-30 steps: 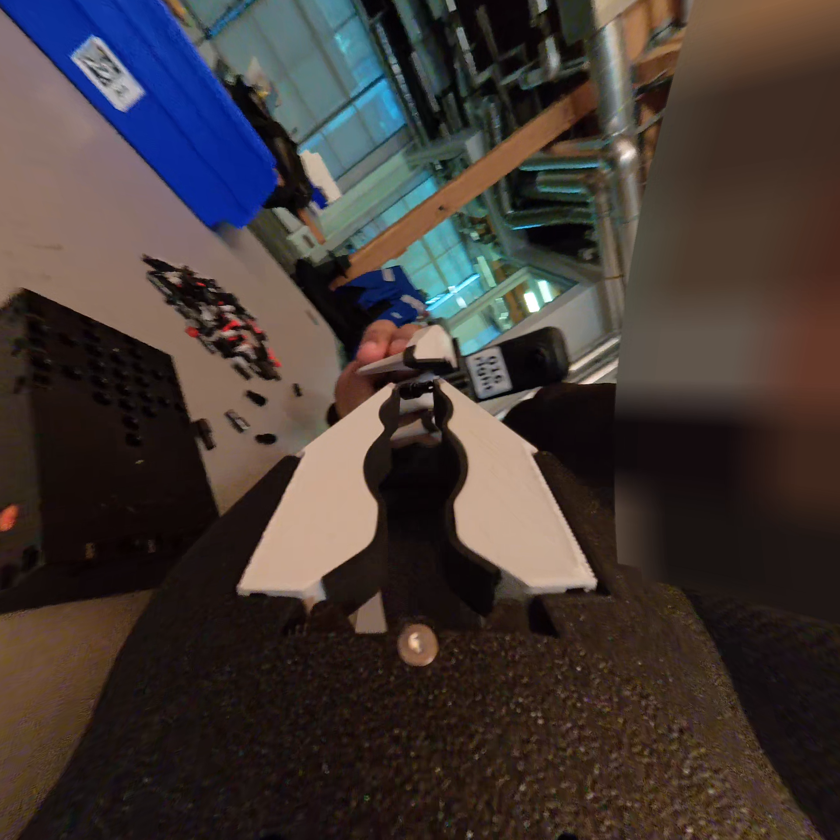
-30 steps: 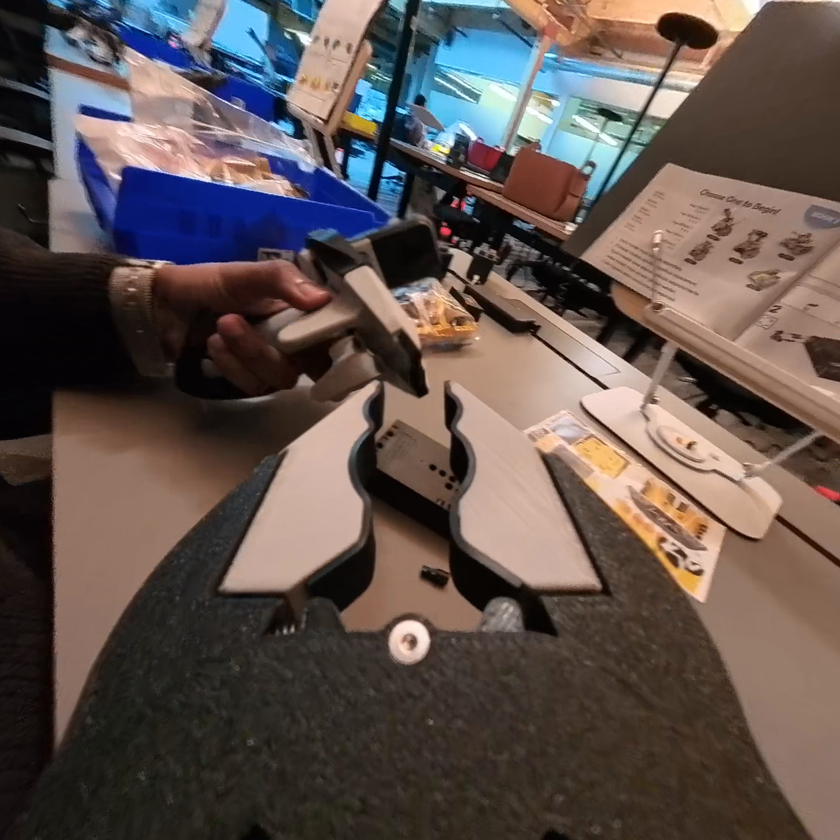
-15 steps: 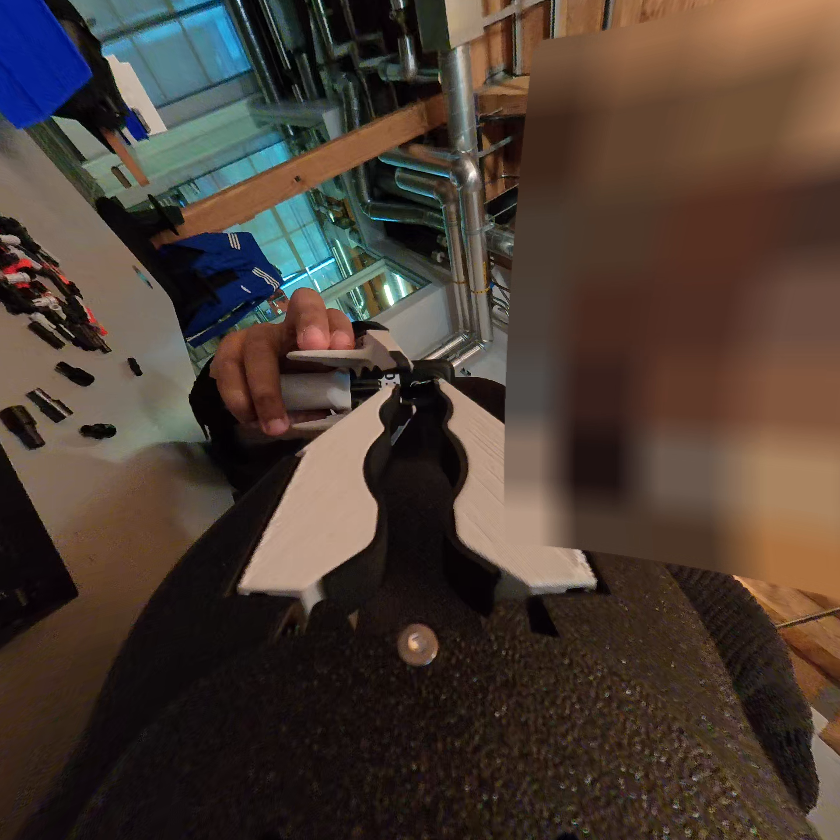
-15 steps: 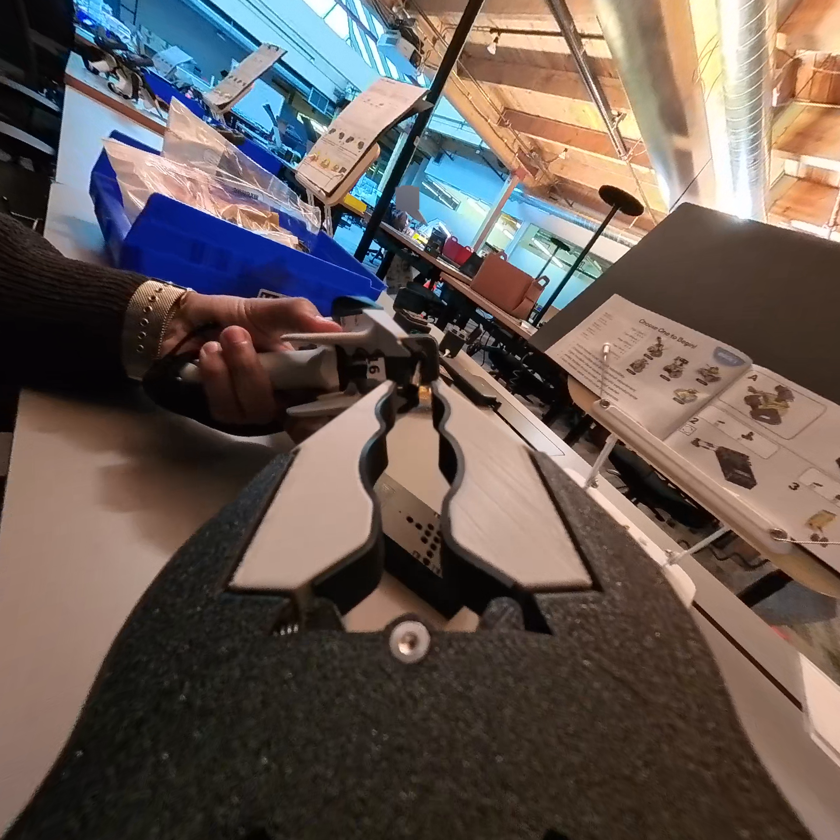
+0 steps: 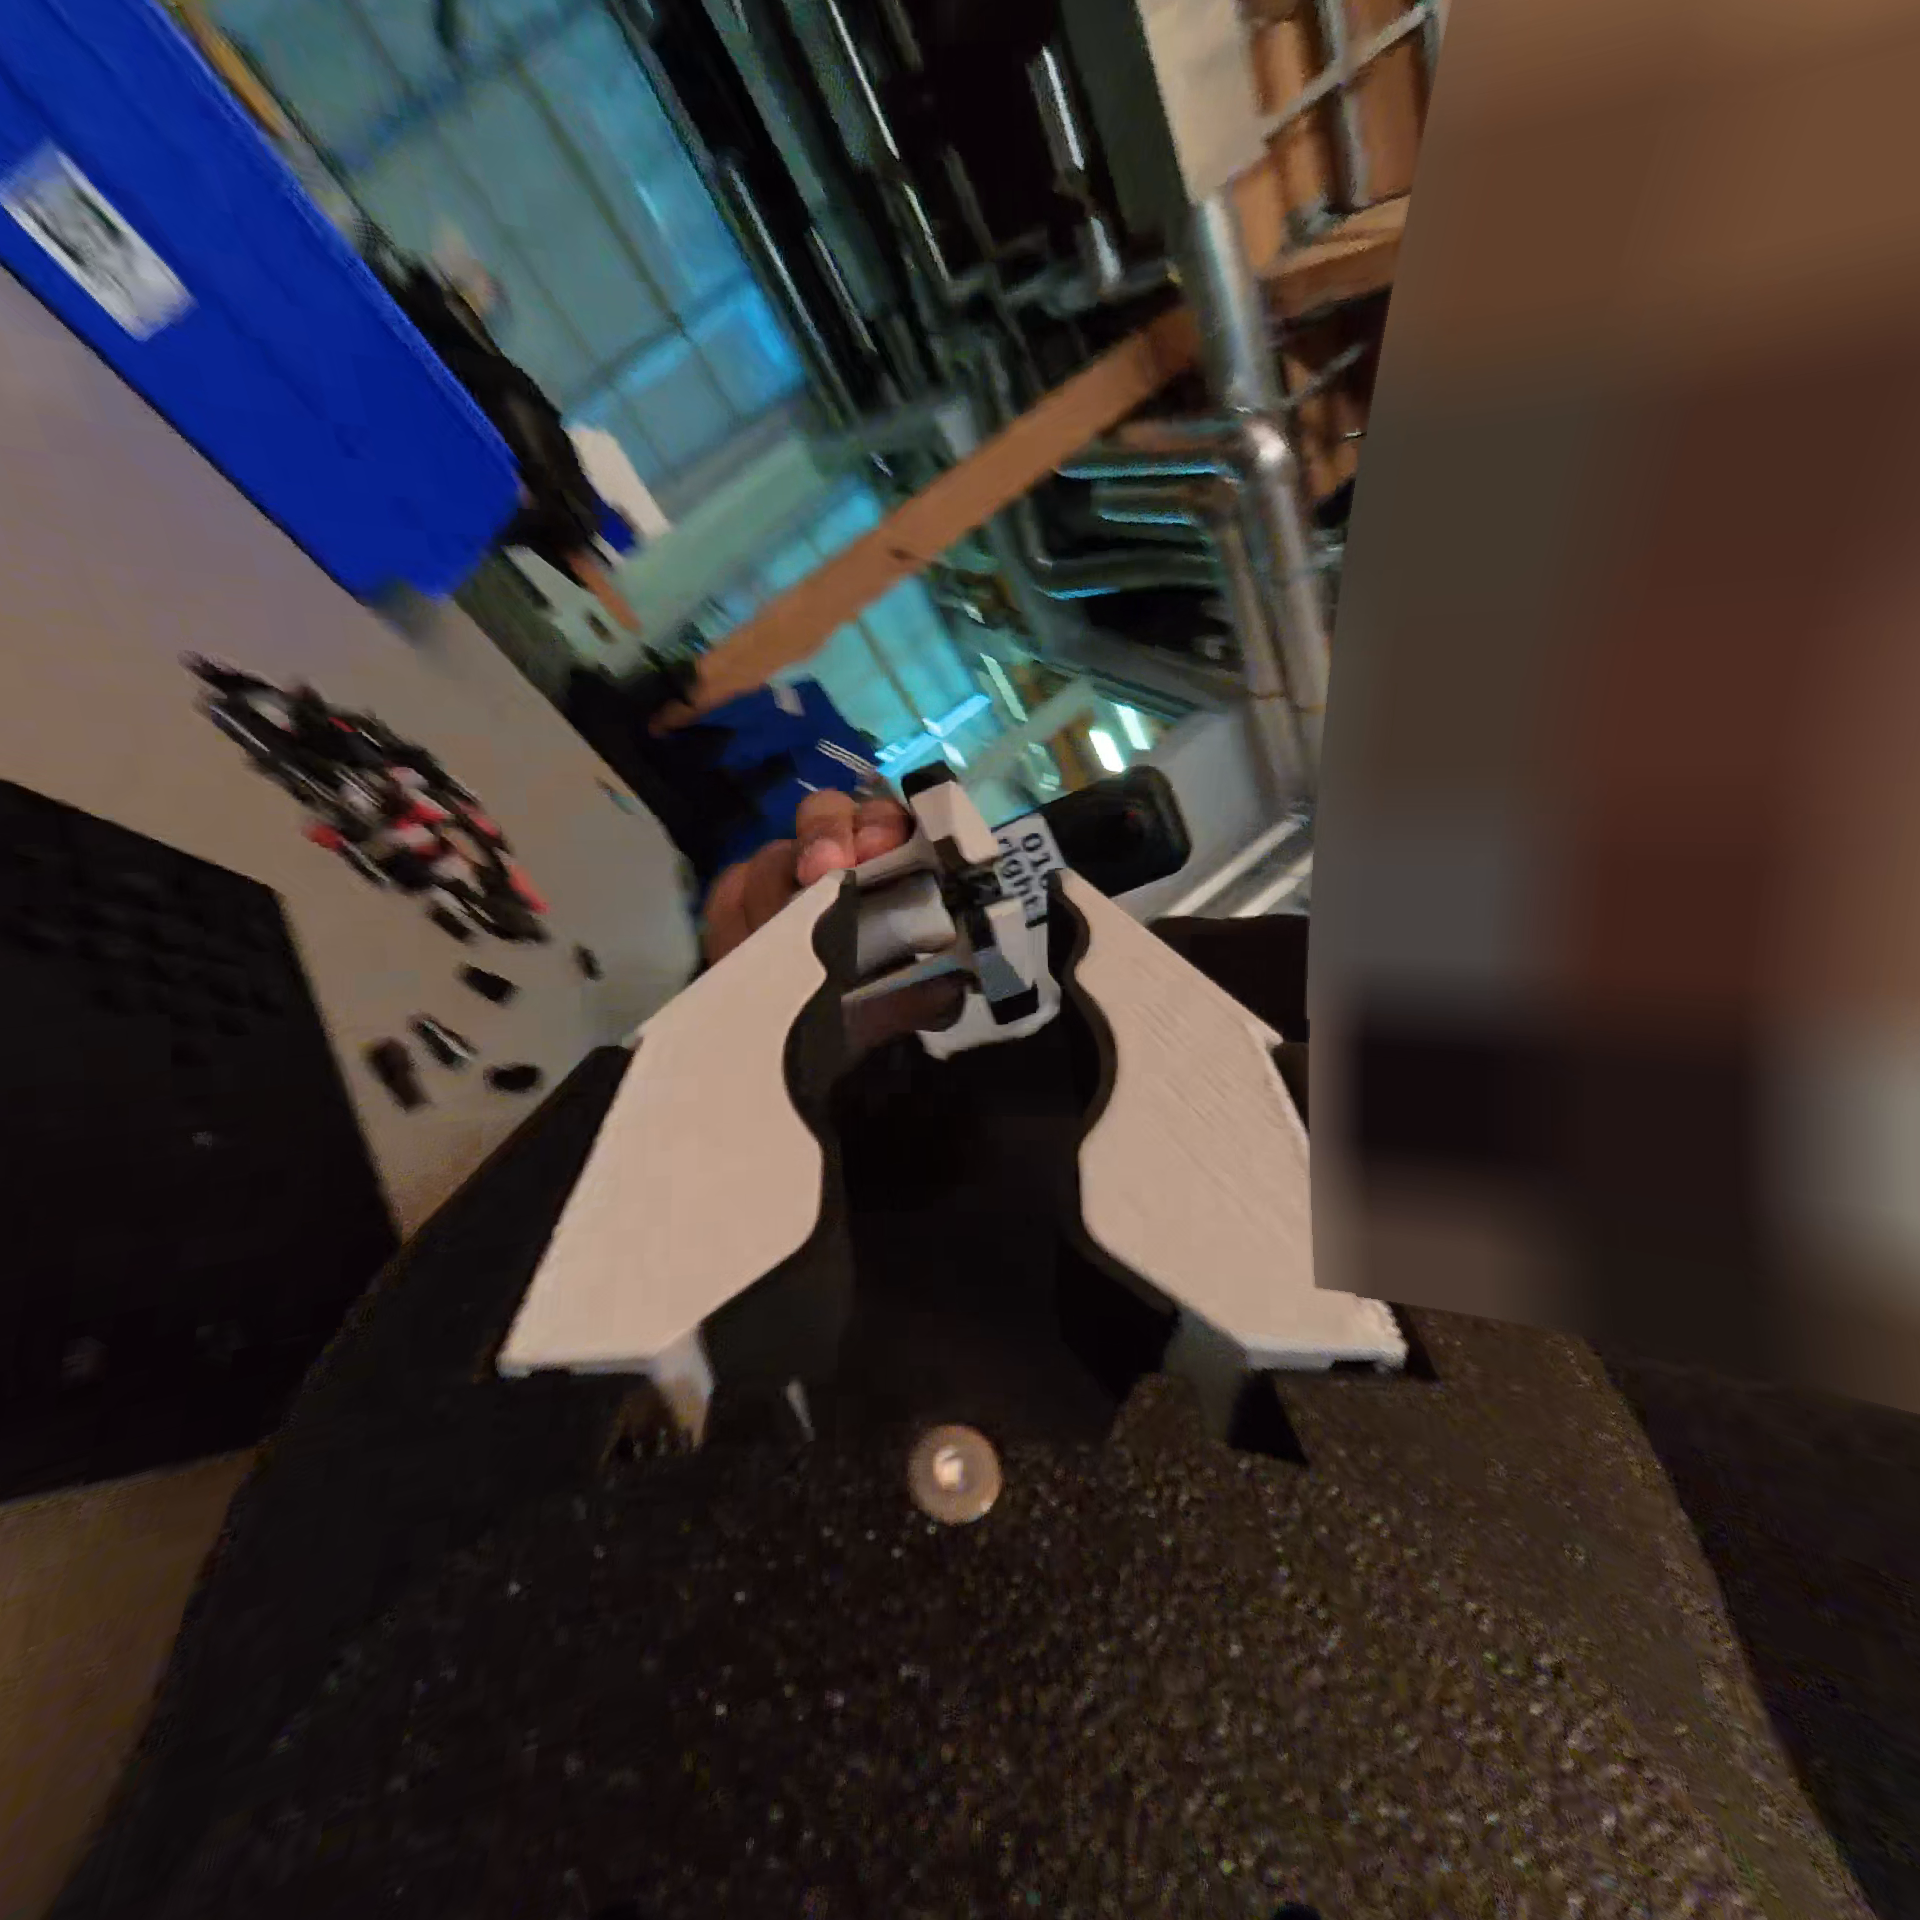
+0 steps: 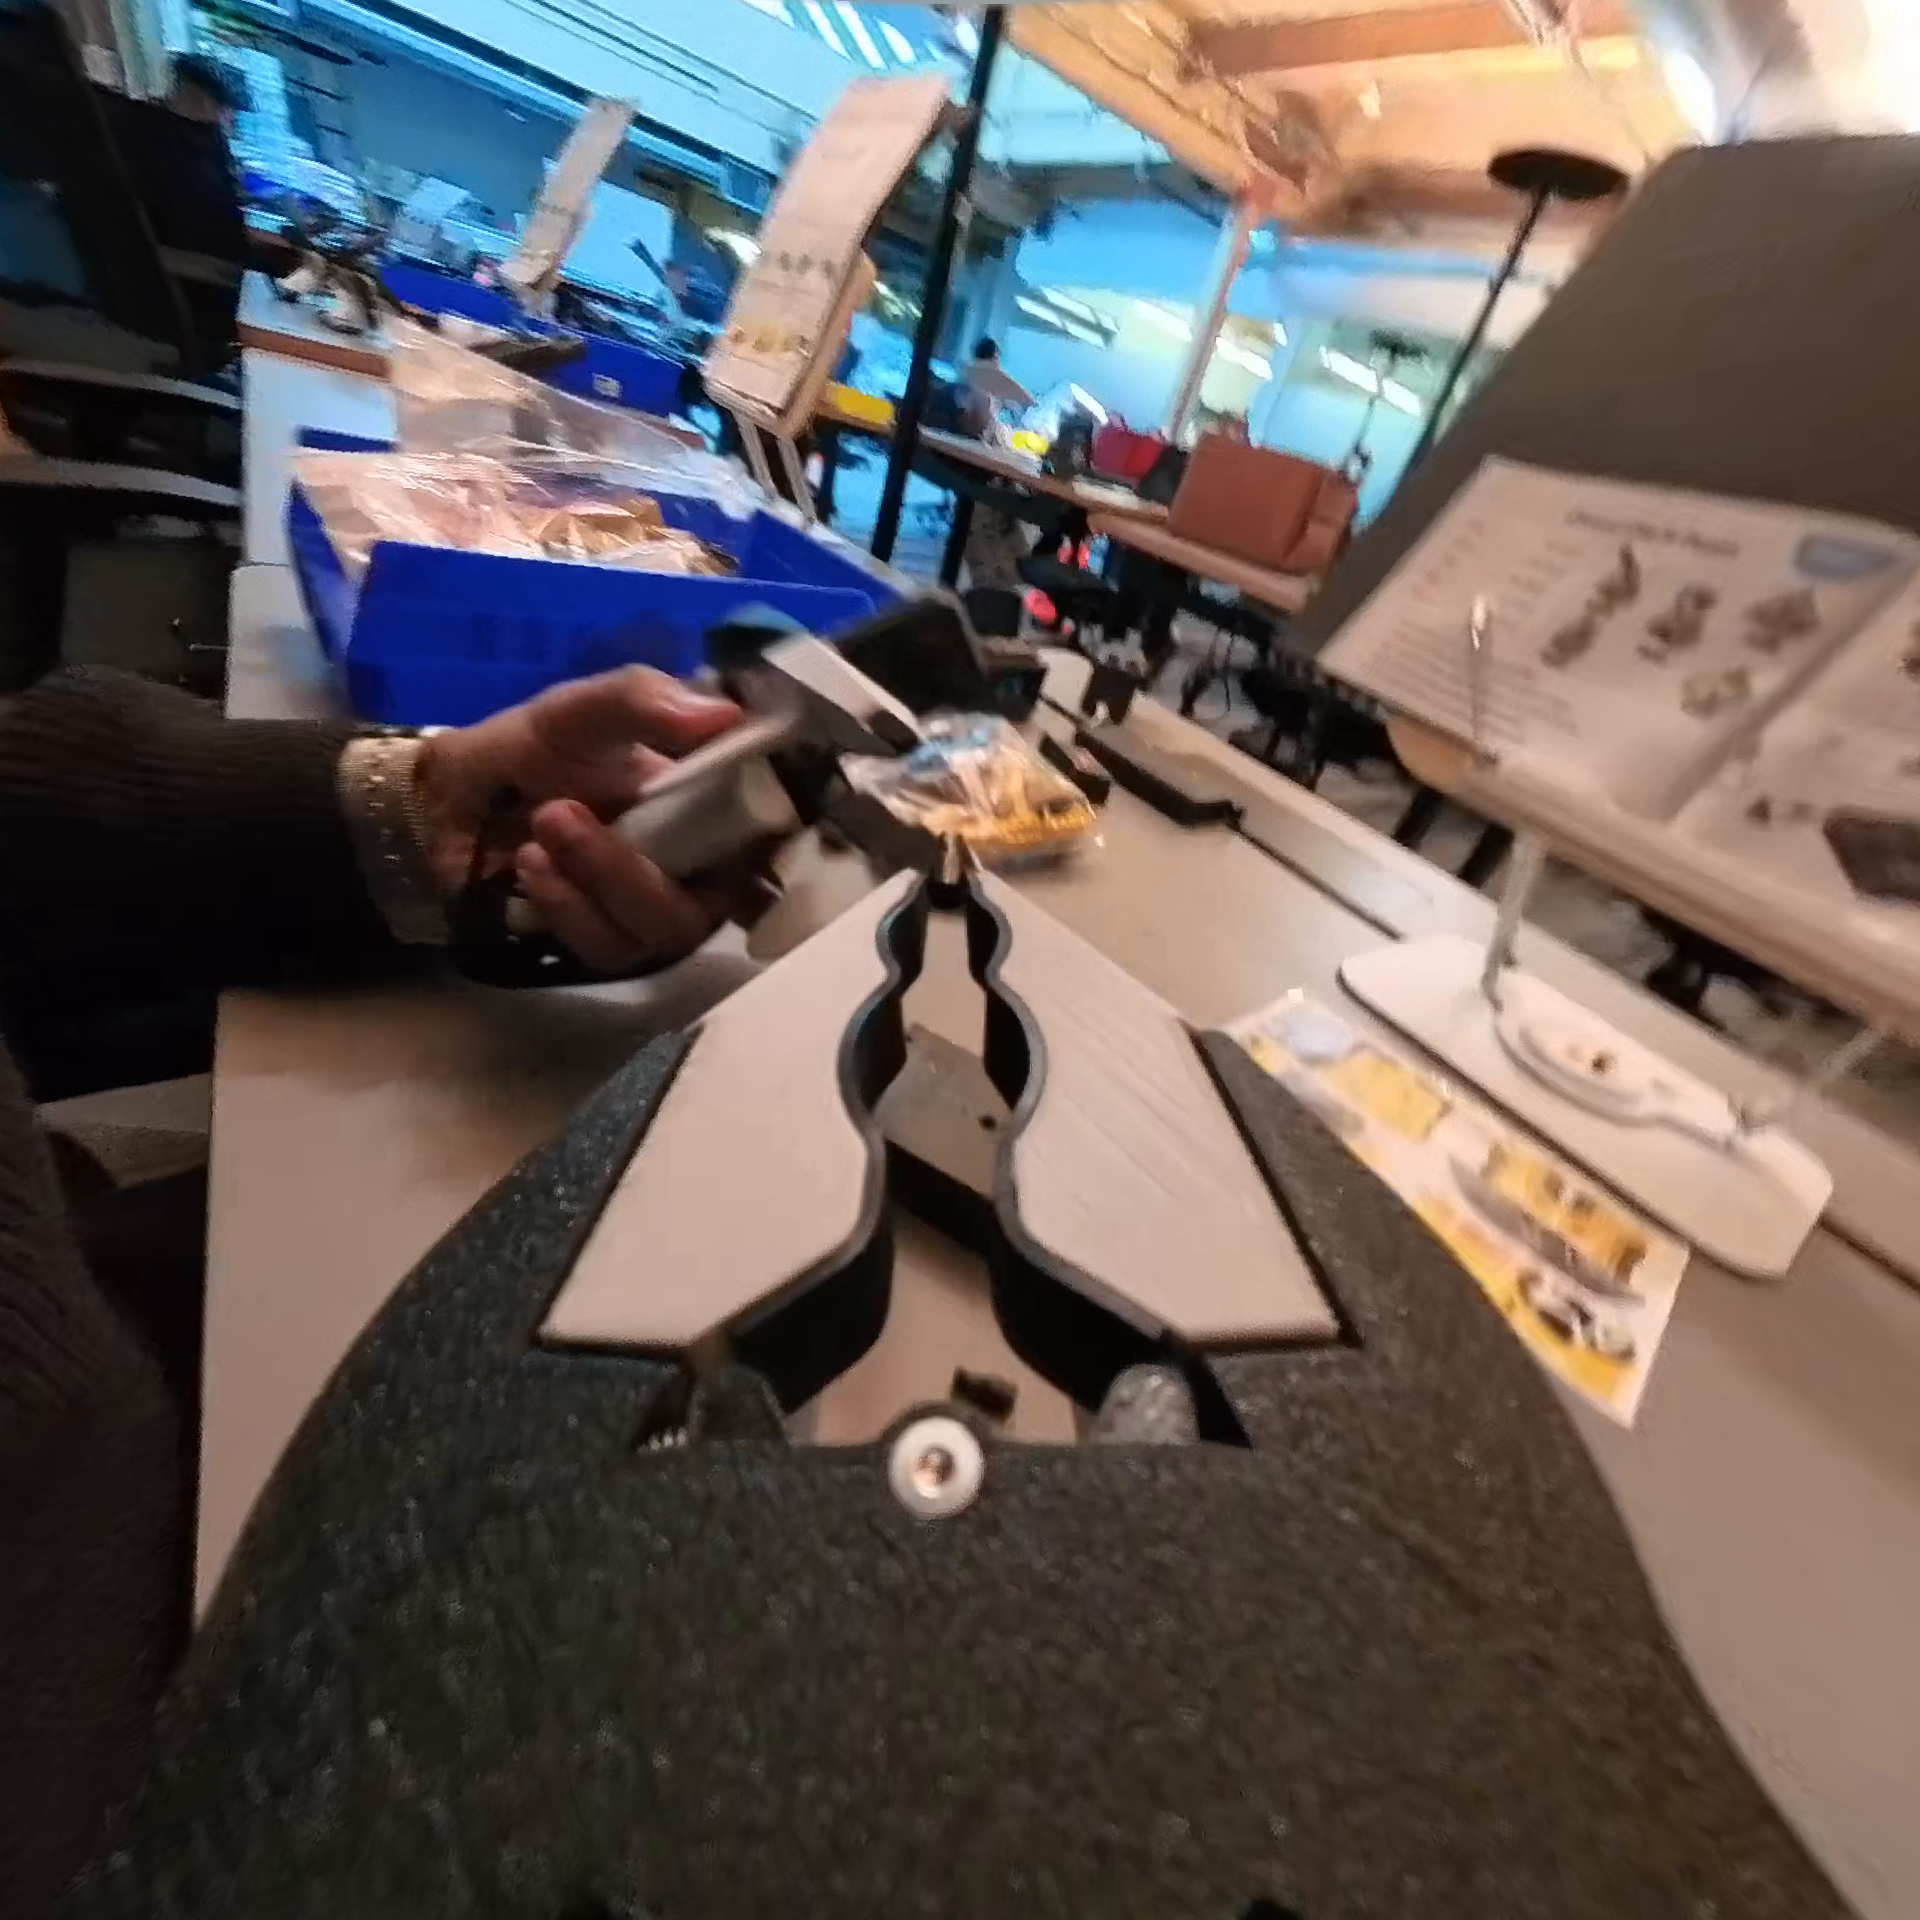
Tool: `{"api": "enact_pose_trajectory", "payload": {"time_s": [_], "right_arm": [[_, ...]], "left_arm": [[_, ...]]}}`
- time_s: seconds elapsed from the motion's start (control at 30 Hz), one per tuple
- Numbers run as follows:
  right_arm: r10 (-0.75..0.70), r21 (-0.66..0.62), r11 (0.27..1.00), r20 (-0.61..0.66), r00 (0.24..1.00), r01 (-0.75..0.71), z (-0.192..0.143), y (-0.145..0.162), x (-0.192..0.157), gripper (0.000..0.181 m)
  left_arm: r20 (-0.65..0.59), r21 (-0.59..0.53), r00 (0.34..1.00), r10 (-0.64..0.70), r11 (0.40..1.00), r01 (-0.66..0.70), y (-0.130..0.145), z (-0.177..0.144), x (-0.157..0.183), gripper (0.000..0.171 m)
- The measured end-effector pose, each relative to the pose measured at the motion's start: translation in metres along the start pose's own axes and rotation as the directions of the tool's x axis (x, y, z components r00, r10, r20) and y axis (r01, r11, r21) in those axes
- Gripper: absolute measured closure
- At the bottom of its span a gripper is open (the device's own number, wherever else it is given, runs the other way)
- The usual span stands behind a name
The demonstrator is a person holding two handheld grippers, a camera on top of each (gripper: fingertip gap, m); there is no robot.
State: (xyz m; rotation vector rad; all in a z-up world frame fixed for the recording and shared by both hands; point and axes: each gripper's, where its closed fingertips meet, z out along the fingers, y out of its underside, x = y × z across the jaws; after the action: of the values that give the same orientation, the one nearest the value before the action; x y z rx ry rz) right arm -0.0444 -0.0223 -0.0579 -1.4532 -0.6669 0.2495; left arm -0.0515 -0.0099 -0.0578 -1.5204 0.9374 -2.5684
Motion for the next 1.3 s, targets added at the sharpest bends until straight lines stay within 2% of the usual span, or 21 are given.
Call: {"api": "enact_pose_trajectory", "payload": {"time_s": [0.03, 0.1, 0.13, 0.17, 0.2, 0.23, 0.27, 0.3, 0.33, 0.4, 0.43, 0.53, 0.6, 0.8, 1.07, 1.13, 1.17, 1.27, 1.3], "right_arm": [[0.047, -0.038, 0.998, -0.021, 0.999, -0.048, -0.001, 0.008, 0.008, 0.174], [0.15, -0.125, 0.98, -0.06, 0.987, -0.157, -0.004, 0.03, 0.023, 0.174], [0.207, -0.184, 0.959, -0.07, 0.976, -0.216, -0.006, 0.045, 0.027, 0.174], [0.27, -0.265, 0.923, -0.068, 0.96, -0.278, -0.007, 0.064, 0.027, 0.174], [0.324, -0.342, 0.88, -0.075, 0.943, -0.33, -0.009, 0.083, 0.026, 0.174], [0.354, -0.39, 0.847, -0.093, 0.93, -0.361, -0.012, 0.098, 0.026, 0.174], [0.372, -0.424, 0.822, -0.108, 0.922, -0.382, -0.014, 0.108, 0.026, 0.174], [0.381, -0.453, 0.798, -0.131, 0.915, -0.397, -0.016, 0.117, 0.026, 0.174], [0.38, -0.477, 0.778, -0.159, 0.911, -0.408, -0.018, 0.124, 0.028, 0.174], [0.374, -0.491, 0.764, -0.191, 0.907, -0.419, -0.019, 0.13, 0.032, 0.174], [0.378, -0.486, 0.762, -0.203, 0.903, -0.428, -0.019, 0.13, 0.034, 0.174], [0.398, -0.476, 0.75, -0.228, 0.888, -0.459, -0.016, 0.131, 0.038, 0.174], [0.411, -0.478, 0.737, -0.244, 0.879, -0.477, -0.014, 0.134, 0.038, 0.174], [0.419, -0.468, 0.737, -0.251, 0.873, -0.488, -0.012, 0.134, 0.04, 0.174], [0.418, -0.459, 0.748, -0.236, 0.877, -0.48, -0.011, 0.131, 0.039, 0.174], [0.418, -0.453, 0.752, -0.234, 0.878, -0.479, -0.011, 0.13, 0.039, 0.174], [0.419, -0.45, 0.753, -0.233, 0.878, -0.479, -0.011, 0.129, 0.039, 0.174], [0.421, -0.443, 0.758, -0.229, 0.878, -0.479, -0.011, 0.128, 0.039, 0.174], [0.422, -0.442, 0.759, -0.227, 0.878, -0.479, -0.011, 0.127, 0.039, 0.174]], "left_arm": [[0.049, 0.018, 0.996, 0.072, 0.997, -0.073, -0.005, -0.003, -0.001, 0.135], [0.203, 0.012, 0.956, 0.214, 0.975, -0.221, -0.012, -0.007, -0.013, 0.133], [0.325, -0.024, 0.902, 0.283, 0.956, -0.291, -0.015, -0.011, -0.027, 0.132], [0.496, -0.088, 0.799, 0.34, 0.935, -0.343, -0.019, -0.02, -0.05, 0.131], [0.663, -0.18, 0.644, 0.383, 0.916, -0.359, -0.024, -0.036, -0.075, 0.131], [0.749, -0.285, 0.499, 0.436, 0.892, -0.351, -0.024, -0.048, -0.092, 0.13], [0.776, -0.377, 0.399, 0.489, 0.866, -0.329, -0.022, -0.053, -0.102, 0.129], [0.773, -0.441, 0.346, 0.532, 0.842, -0.311, -0.019, -0.053, -0.106, 0.128], [0.75, -0.487, 0.336, 0.57, 0.82, -0.301, -0.013, -0.047, -0.109, 0.127], [0.699, -0.543, 0.369, 0.612, 0.791, -0.283, 0.001, -0.032, -0.112, 0.124], [0.692, -0.567, 0.361, 0.625, 0.78, -0.265, 0.006, -0.029, -0.117, 0.121], [0.67, -0.647, 0.251, 0.698, 0.716, -0.264, 0.004, -0.031, -0.127, 0.117], [0.657, -0.678, 0.208, 0.724, 0.689, -0.258, 0.002, -0.031, -0.13, 0.116], [0.662, -0.697, 0.094, 0.743, 0.657, -0.286, -0.013, -0.037, -0.129, 0.112], [0.651, -0.703, 0.161, 0.742, 0.669, -0.241, -0.007, -0.036, -0.133, 0.108], [0.642, -0.69, 0.224, 0.733, 0.68, -0.249, -0.001, -0.03, -0.13, 0.104], [0.641, -0.686, 0.236, 0.73, 0.683, -0.248, -0.001, -0.03, -0.13, 0.103], [0.646, -0.725, 0.146, 0.749, 0.662, -0.191, -0.003, -0.045, -0.141, 0.094], [0.645, -0.732, 0.145, 0.75, 0.661, -0.166, 0.0, -0.047, -0.145, 0.092]]}}
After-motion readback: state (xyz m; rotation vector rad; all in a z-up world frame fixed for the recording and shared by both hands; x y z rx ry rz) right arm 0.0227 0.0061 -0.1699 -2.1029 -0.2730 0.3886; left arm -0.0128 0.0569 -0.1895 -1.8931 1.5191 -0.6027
